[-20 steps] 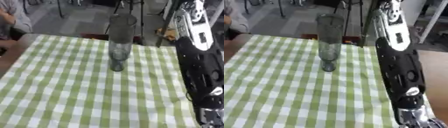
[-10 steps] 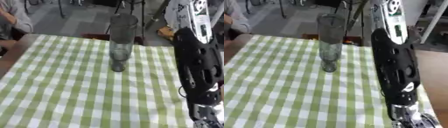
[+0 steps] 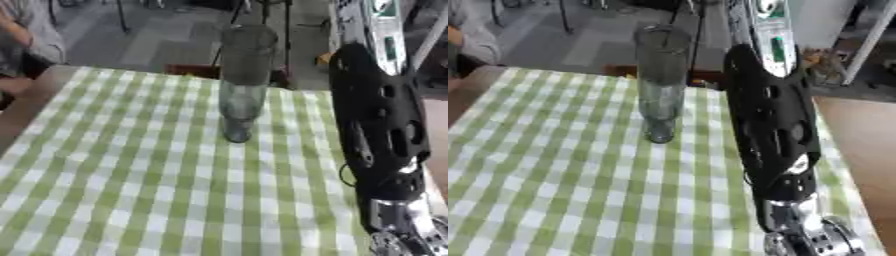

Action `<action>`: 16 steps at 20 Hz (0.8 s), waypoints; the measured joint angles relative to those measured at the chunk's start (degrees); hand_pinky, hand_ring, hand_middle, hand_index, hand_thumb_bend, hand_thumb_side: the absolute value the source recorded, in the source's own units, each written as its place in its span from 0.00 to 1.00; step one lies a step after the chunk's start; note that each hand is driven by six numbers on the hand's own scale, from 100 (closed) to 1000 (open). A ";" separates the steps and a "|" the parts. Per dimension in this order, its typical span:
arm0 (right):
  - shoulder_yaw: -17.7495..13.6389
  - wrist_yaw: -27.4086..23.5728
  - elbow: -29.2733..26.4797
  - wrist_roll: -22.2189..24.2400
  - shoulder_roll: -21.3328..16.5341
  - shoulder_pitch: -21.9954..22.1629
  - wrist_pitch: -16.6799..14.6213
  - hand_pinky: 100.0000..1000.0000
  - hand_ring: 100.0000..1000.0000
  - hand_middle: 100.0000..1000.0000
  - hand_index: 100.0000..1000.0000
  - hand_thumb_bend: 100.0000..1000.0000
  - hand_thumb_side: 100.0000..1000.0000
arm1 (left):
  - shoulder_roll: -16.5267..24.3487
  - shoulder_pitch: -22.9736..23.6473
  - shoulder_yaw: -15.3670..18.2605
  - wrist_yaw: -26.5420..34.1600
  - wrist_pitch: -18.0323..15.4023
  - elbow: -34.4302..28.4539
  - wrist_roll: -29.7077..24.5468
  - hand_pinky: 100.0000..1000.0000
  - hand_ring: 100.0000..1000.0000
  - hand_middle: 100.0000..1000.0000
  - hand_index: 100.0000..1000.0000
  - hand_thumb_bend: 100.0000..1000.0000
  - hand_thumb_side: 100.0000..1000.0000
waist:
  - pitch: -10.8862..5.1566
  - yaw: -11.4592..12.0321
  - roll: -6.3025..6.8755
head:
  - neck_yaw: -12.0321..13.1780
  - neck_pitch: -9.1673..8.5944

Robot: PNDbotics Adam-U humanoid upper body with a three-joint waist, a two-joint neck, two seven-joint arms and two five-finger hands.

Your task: Arrange flowers into the vase.

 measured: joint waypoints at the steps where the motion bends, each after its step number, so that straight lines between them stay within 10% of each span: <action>1: 0.01 0.25 0.48 0.00 0.13 -0.35 -0.99 0.00 0.00 0.00 0.02 0.00 0.61 | 0.00 -0.02 -0.10 0.05 -0.03 0.00 -0.07 0.62 0.84 0.90 0.99 0.00 0.85 | 0.14 0.11 -0.01 | -0.21 -0.11; 8: 0.04 2.54 5.67 1.09 0.52 -2.84 -5.20 0.00 0.00 0.00 0.02 0.00 0.63 | 0.00 -0.26 -0.14 0.09 -0.05 0.00 -0.34 0.62 0.84 0.90 0.99 0.00 0.85 | 0.58 0.56 -0.36 | -0.74 -0.59; 16: 0.40 6.44 11.67 6.51 -1.22 -3.34 -3.06 0.00 0.00 0.00 0.02 0.00 0.67 | 0.01 -0.25 -0.14 0.08 0.12 0.00 -0.51 0.62 0.84 0.90 0.99 0.00 0.85 | 0.54 0.30 -0.63 | -0.14 -0.59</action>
